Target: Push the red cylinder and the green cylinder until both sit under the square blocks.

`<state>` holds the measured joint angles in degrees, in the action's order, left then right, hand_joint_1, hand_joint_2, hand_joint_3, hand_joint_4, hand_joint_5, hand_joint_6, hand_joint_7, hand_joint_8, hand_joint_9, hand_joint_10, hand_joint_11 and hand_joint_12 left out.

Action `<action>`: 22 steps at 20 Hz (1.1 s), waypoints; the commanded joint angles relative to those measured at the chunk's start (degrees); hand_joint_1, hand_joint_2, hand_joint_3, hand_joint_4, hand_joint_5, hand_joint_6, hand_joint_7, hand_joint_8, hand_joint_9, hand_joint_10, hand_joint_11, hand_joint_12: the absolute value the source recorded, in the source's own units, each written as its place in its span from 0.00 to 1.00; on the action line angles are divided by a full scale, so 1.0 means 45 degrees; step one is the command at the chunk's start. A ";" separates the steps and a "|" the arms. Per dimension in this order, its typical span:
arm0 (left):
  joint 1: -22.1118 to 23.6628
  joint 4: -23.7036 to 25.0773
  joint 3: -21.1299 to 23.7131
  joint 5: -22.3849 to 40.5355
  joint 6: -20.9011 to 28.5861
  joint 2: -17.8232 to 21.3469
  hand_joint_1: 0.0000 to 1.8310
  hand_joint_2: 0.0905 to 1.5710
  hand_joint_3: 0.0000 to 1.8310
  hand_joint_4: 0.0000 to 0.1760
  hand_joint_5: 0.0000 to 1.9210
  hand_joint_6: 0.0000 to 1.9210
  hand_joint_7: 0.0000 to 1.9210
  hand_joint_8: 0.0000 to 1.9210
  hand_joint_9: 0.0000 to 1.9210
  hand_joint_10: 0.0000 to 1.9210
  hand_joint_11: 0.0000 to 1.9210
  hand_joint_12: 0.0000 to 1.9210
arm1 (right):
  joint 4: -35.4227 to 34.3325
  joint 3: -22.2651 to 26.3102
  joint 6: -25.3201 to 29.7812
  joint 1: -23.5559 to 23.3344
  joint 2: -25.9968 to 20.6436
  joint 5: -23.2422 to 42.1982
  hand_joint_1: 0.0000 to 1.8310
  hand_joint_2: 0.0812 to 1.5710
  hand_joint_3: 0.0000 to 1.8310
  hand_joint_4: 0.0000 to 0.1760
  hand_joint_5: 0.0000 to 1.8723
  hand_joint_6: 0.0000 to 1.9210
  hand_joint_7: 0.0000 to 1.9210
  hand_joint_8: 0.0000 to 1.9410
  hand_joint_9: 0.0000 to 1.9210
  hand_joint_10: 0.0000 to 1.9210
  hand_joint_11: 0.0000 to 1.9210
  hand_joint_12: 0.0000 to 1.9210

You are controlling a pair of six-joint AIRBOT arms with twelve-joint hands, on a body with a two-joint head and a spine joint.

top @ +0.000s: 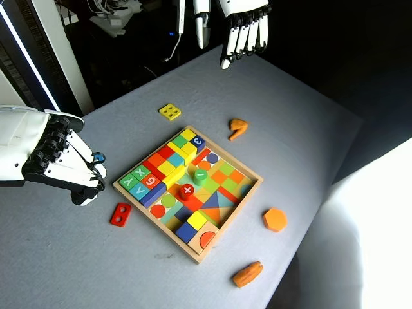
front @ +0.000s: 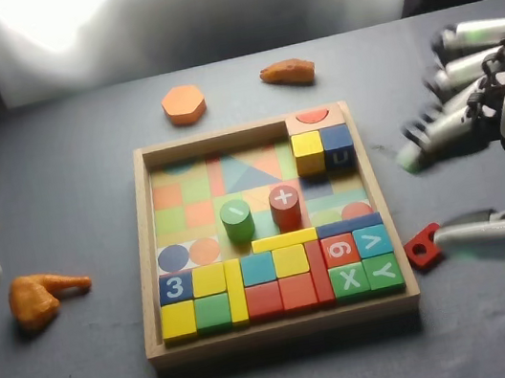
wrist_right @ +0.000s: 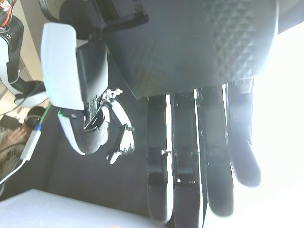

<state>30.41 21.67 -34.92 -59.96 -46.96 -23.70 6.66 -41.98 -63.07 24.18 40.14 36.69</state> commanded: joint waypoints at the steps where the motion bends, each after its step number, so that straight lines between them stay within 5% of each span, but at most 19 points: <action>1: 0.0141 0.0407 0.0019 0.0962 -0.0024 0.0092 0.08 0.83 0.02 0.31 0.06 0.01 0.08 0.00 0.09 0.01 0.00 0.34 | -0.0100 0.0037 -0.0016 -0.0098 -0.0081 0.1607 0.01 0.80 0.00 0.00 0.16 0.01 0.17 0.00 0.15 0.03 0.00 0.53; 6: 0.0145 0.0416 0.0040 0.0962 -0.0022 0.0092 0.05 0.84 0.01 0.24 0.08 0.00 0.08 0.00 0.09 0.01 0.00 0.31 | -0.0110 0.0037 -0.0062 0.0061 -0.0081 0.1295 0.01 0.77 0.00 0.00 0.15 0.00 0.16 0.00 0.15 0.01 0.00 0.41; 8: 0.0145 0.0471 0.0040 0.0952 -0.0006 0.0092 0.00 0.83 0.00 0.21 0.08 0.00 0.08 0.00 0.09 0.00 0.00 0.32 | -0.0926 0.0022 -0.1083 0.0043 0.0069 0.0834 0.00 0.76 0.00 0.00 0.13 0.00 0.14 0.00 0.12 0.00 0.00 0.37; 11: 0.0146 0.0492 0.0043 0.0946 -0.0001 0.0092 0.07 0.84 0.00 0.27 0.06 0.00 0.07 0.00 0.09 0.00 0.00 0.32 | -0.2747 -0.0324 -0.2601 -0.0299 0.0790 -0.0374 0.00 0.70 0.00 0.02 0.07 0.00 0.08 0.00 0.06 0.00 0.00 0.13; 14: 0.0158 0.0492 0.0048 0.0946 -0.0001 0.0092 0.04 0.84 0.00 0.27 0.04 0.00 0.06 0.00 0.07 0.00 0.00 0.27 | -0.4518 -0.1081 -0.4122 -0.0909 0.1987 -0.1224 0.00 0.68 0.00 0.06 0.08 0.00 0.07 0.00 0.04 0.00 0.00 0.01; 16: 0.0158 0.0513 0.0041 0.0944 0.0004 0.0092 0.07 0.84 0.00 0.28 0.05 0.00 0.06 0.00 0.08 0.00 0.00 0.28 | -0.6082 -0.1494 -0.5225 -0.1424 0.2725 -0.1842 0.00 0.67 0.00 0.13 0.11 0.02 0.08 0.00 0.04 0.00 0.00 0.01; 18: 0.0156 0.0529 0.0043 0.0939 0.0022 0.0092 0.05 0.84 0.00 0.27 0.05 0.00 0.06 0.00 0.07 0.00 0.00 0.28 | -0.7556 -0.1892 -0.6227 -0.1836 0.3527 -0.2148 0.00 0.68 0.00 0.09 0.24 0.02 0.12 0.00 0.06 0.00 0.00 0.07; 22: 0.0173 0.0527 0.0057 0.0892 0.0052 0.0092 0.06 0.83 0.00 0.21 0.06 0.00 0.07 0.00 0.08 0.00 0.00 0.30 | -1.0066 -0.2516 -0.8703 -0.2201 0.5097 -0.2077 0.00 0.68 0.00 0.17 0.36 0.02 0.13 0.00 0.03 0.00 0.00 0.00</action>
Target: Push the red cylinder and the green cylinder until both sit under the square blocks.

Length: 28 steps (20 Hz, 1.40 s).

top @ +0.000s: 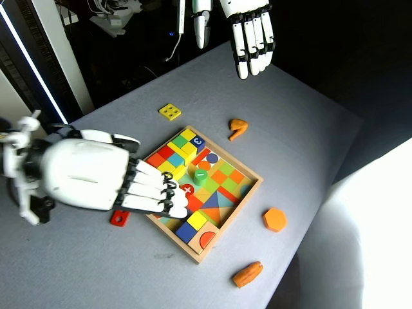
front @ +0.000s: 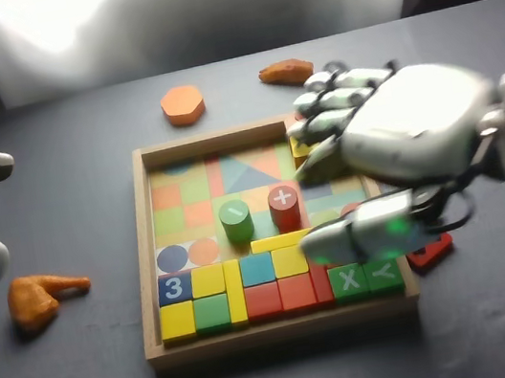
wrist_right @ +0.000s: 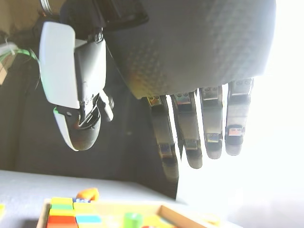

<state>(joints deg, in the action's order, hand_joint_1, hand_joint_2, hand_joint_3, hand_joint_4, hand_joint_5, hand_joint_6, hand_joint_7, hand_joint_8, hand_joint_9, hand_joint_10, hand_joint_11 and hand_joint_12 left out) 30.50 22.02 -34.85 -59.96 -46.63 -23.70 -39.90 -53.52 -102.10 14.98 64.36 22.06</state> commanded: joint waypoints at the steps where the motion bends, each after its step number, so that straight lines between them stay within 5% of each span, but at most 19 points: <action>1: 0.0148 0.0448 0.0058 0.0857 -0.0021 0.0092 0.05 0.83 0.00 0.24 0.06 0.00 0.07 0.00 0.08 0.00 0.00 0.29 | 0.0122 -0.0174 -0.0087 -0.0167 0.0045 0.1241 0.00 0.69 0.00 0.18 0.37 0.01 0.12 0.00 0.03 0.00 0.00 0.00; 3: 0.0134 0.0443 0.0095 0.0824 -0.0021 0.0101 0.05 0.84 0.00 0.12 0.05 0.00 0.06 0.00 0.07 0.00 0.00 0.26 | 0.0118 -0.0576 -0.0269 -0.0168 0.0604 0.1466 0.00 0.69 0.00 0.12 0.39 0.02 0.11 0.00 0.02 0.00 0.00 0.00; 5: 0.0132 0.0441 0.0150 0.0824 -0.0021 0.0108 0.01 0.85 0.00 0.23 0.04 0.00 0.05 0.00 0.06 0.00 0.00 0.28 | 0.0111 -0.1008 -0.0264 -0.0274 0.1008 0.1527 0.00 0.69 0.00 0.14 0.41 0.02 0.10 0.00 0.00 0.00 0.00 0.00; 7: 0.0120 0.0441 0.0170 0.0810 -0.0021 0.0110 0.05 0.84 0.00 0.23 0.05 0.00 0.06 0.00 0.08 0.00 0.00 0.30 | 0.0108 -0.1404 -0.0193 -0.0430 0.1354 0.1562 0.00 0.70 0.00 0.01 0.43 0.02 0.11 0.00 0.02 0.01 0.00 0.00; 17: -0.0395 0.0406 0.0248 0.0748 -0.0017 0.0176 0.01 0.84 0.00 0.25 0.07 0.00 0.07 0.00 0.08 0.00 0.00 0.33 | -0.0908 -0.1824 -0.0293 -0.0416 0.1905 0.1303 0.00 0.70 0.00 0.00 0.43 0.01 0.10 0.00 0.02 0.00 0.00 0.00; 21: -0.0523 0.0211 0.0319 0.0686 -0.0024 0.0203 0.04 0.85 0.00 0.24 0.06 0.00 0.06 0.00 0.07 0.00 0.00 0.26 | -0.0993 -0.1909 -0.0298 -0.0336 0.1980 0.1264 0.00 0.71 0.00 0.00 0.43 0.01 0.08 0.00 0.00 0.00 0.00 0.00; 28: -0.0614 0.0063 0.0360 0.0473 -0.0023 0.0223 0.07 0.84 0.00 0.25 0.06 0.00 0.06 0.00 0.08 0.00 0.00 0.28 | -0.0993 -0.1935 -0.0307 0.0075 0.1955 0.0904 0.00 0.70 0.00 0.00 0.43 0.00 0.16 0.01 0.02 0.00 0.00 0.00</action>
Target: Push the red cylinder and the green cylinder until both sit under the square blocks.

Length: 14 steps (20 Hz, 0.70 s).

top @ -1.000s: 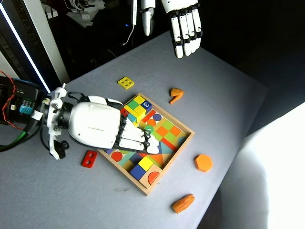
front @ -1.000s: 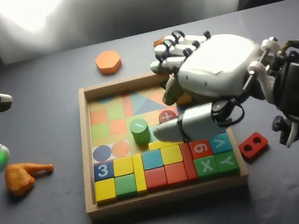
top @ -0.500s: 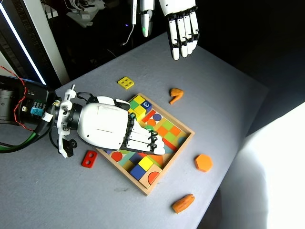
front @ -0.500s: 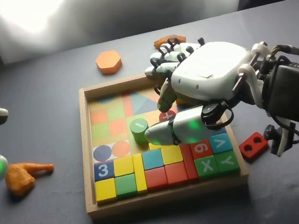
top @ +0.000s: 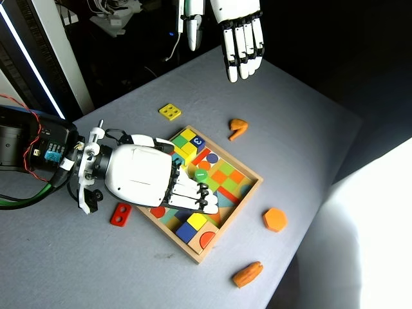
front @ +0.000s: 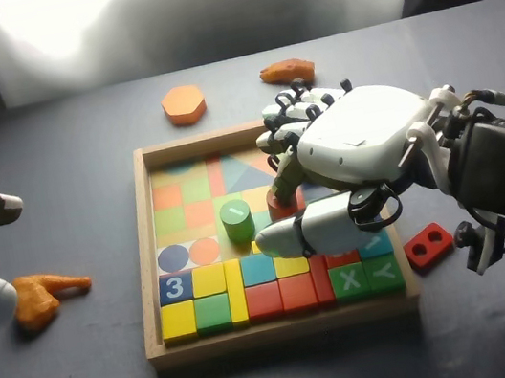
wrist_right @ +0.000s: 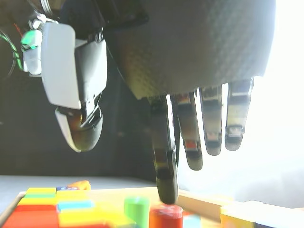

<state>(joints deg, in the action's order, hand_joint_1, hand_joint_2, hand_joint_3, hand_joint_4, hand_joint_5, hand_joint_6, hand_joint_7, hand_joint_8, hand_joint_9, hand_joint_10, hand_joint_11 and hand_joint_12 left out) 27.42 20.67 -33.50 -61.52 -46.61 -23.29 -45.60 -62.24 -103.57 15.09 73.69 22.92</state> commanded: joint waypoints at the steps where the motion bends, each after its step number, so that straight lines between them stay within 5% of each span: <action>1: 0.0064 0.0364 0.0043 0.0818 -0.0028 0.0133 0.07 0.84 0.00 0.24 0.06 0.00 0.06 0.00 0.07 0.00 0.00 0.28 | 0.0276 0.0003 0.0018 0.0116 -0.0129 0.0664 0.00 0.70 0.00 0.00 0.43 0.00 0.18 0.01 0.03 0.00 0.00 0.00; 14: 0.0124 0.0369 0.0009 0.0821 -0.0028 0.0134 0.06 0.84 0.00 0.26 0.07 0.00 0.07 0.00 0.09 0.00 0.00 0.33 | 0.0283 0.0889 -0.0075 0.0509 -0.1500 0.0014 0.00 0.70 0.00 0.00 0.43 0.01 0.13 0.00 0.02 0.00 0.00 0.00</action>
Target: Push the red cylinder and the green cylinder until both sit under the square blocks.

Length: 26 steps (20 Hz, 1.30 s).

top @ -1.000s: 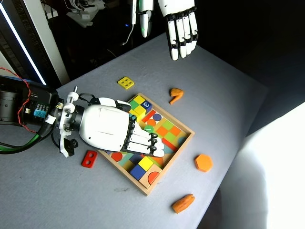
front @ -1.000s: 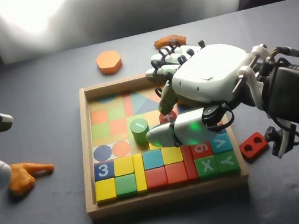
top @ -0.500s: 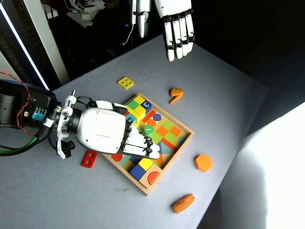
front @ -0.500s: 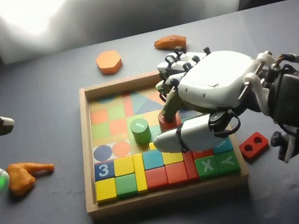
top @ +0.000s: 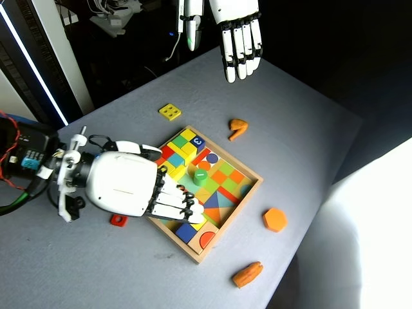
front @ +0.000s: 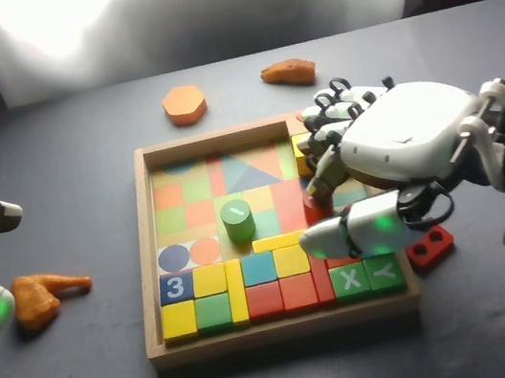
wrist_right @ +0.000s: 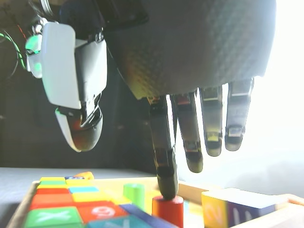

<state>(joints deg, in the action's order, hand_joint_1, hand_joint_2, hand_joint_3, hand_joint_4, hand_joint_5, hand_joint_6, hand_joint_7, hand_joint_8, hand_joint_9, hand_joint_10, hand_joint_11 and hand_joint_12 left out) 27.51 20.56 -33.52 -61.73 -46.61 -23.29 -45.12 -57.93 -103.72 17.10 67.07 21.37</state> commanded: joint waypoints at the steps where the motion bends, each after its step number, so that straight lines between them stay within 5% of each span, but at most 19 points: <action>1: 0.0105 0.0396 0.0005 0.0869 -0.0028 0.0134 0.05 0.84 0.00 0.28 0.06 0.00 0.07 0.00 0.09 0.00 0.00 0.33 | 0.0176 0.0102 -0.0236 0.0135 -0.0179 0.0354 0.00 0.71 0.00 0.00 0.43 0.00 0.13 0.00 0.02 0.00 0.00 0.00; 8: 0.0157 0.0447 -0.0004 0.0869 -0.0029 0.0134 0.01 0.85 0.00 0.23 0.07 0.00 0.07 0.00 0.09 0.00 0.00 0.39 | 0.0178 0.0583 -0.0324 0.0603 -0.0935 0.0267 0.00 0.70 0.00 0.00 0.42 0.00 0.14 0.00 0.03 0.00 0.00 0.00; 13: 0.0156 0.0460 -0.0006 0.0867 -0.0033 0.0142 0.02 0.85 0.00 0.27 0.06 0.00 0.06 0.00 0.08 0.00 0.00 0.30 | 0.0180 0.0595 -0.0438 0.0648 -0.1280 -0.0038 0.00 0.70 0.00 0.00 0.42 0.00 0.16 0.01 0.04 0.01 0.00 0.00; 26: 0.0154 0.0470 -0.0019 0.0867 -0.0032 0.0142 0.05 0.85 0.00 0.17 0.08 0.00 0.08 0.00 0.09 0.00 0.00 0.32 | 0.0179 0.0890 -0.0409 0.0554 -0.1499 -0.0185 0.00 0.70 0.00 0.00 0.42 0.00 0.15 0.00 0.04 0.00 0.00 0.00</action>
<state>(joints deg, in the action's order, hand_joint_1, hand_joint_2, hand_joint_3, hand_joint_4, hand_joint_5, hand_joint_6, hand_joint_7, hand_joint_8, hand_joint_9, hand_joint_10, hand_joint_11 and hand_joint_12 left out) 27.51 20.86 -33.52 -61.76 -46.63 -23.29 -44.56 -53.95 -104.90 19.49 60.90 20.45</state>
